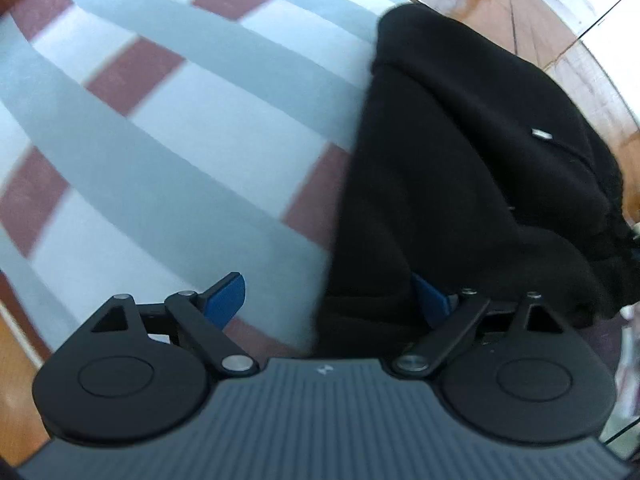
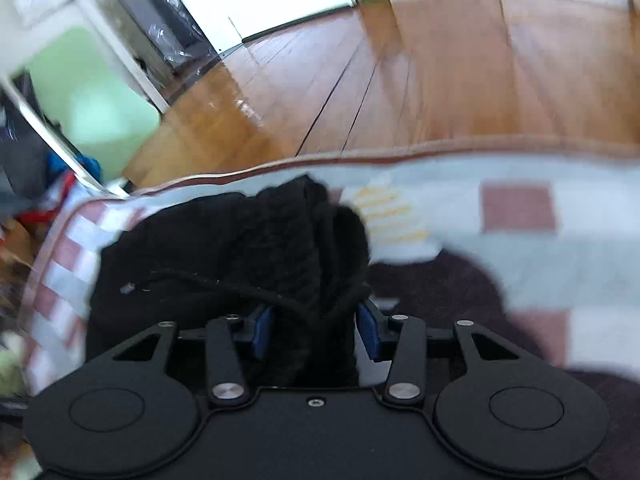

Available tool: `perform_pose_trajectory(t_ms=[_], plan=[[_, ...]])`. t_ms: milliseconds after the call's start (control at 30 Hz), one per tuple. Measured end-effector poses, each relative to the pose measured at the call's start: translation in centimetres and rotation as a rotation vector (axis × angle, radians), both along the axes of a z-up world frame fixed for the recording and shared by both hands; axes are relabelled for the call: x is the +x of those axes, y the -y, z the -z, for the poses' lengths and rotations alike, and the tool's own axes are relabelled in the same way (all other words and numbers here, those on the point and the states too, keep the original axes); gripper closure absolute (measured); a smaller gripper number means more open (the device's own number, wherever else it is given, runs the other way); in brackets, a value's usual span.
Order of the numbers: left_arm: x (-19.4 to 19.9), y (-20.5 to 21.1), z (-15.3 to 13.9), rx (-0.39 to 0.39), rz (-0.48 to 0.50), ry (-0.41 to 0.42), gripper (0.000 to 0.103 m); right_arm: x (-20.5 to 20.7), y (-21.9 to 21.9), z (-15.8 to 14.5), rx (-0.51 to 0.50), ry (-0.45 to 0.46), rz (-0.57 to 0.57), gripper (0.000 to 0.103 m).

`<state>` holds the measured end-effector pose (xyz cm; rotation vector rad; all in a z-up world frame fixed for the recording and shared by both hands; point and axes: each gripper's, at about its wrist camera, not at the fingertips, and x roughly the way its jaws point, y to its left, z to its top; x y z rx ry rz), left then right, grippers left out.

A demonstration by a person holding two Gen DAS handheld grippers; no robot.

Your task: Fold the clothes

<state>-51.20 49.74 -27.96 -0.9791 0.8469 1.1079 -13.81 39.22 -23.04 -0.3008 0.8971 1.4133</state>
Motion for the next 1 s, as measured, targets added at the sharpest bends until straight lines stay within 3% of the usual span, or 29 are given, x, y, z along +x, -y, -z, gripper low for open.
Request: perform_pose_trajectory(t_ms=[167,233,267,333,400,467,500,533,633,700,767,833,900,967,1000], plan=[[1.9,0.7,-2.2,0.075,0.076,-0.110,0.018,0.8,0.9,-0.2,-0.043,0.003,0.008,0.053],[2.4,1.1,-3.3,0.115,0.107,-0.101,0.018,1.1,1.3,-0.3,-0.060,0.005,0.011,0.050],[2.6,1.5,-3.9,0.139,0.121,-0.073,0.018,1.4,1.7,-0.2,-0.070,-0.022,0.009,0.047],[3.3,2.1,-4.9,0.185,0.158,-0.020,0.018,2.5,2.5,0.3,-0.096,-0.126,0.003,0.029],[4.5,2.6,-5.5,0.219,0.212,0.016,0.018,3.3,3.1,1.3,-0.142,-0.206,0.016,0.019],[6.0,3.0,-5.6,0.243,0.275,0.037,0.018,3.9,3.0,2.6,-0.149,-0.291,0.030,0.018],[6.8,3.2,-5.6,0.252,0.305,0.044,0.018,4.2,3.0,3.2,-0.147,-0.337,0.036,0.019],[7.6,3.2,-5.5,0.256,0.332,0.049,0.018,4.4,2.8,3.8,-0.136,-0.382,0.041,0.036],[9.2,2.4,-4.9,0.244,0.367,0.007,0.018,3.1,1.3,2.3,-0.179,-0.389,-0.010,0.065],[9.1,1.2,-4.9,0.230,0.342,-0.024,0.019,2.9,1.5,-0.8,-0.132,-0.514,-0.047,0.071],[7.9,0.1,-5.8,0.219,0.282,0.048,0.019,4.0,2.0,-2.6,-0.061,-0.653,-0.064,0.074],[7.6,-0.2,-6.4,0.232,0.271,0.061,0.019,4.8,2.3,-2.0,-0.116,-0.534,-0.021,0.074],[8.9,0.5,-5.6,0.229,0.344,-0.031,0.019,5.0,2.2,0.5,-0.238,-0.364,0.005,0.072],[10.7,1.6,-2.7,0.148,0.431,-0.201,0.019,5.4,2.7,2.1,-0.295,-0.315,0.041,0.054],[10.8,2.0,-1.4,0.120,0.437,-0.233,0.019,5.6,3.2,2.7,-0.313,-0.311,0.061,0.047]])
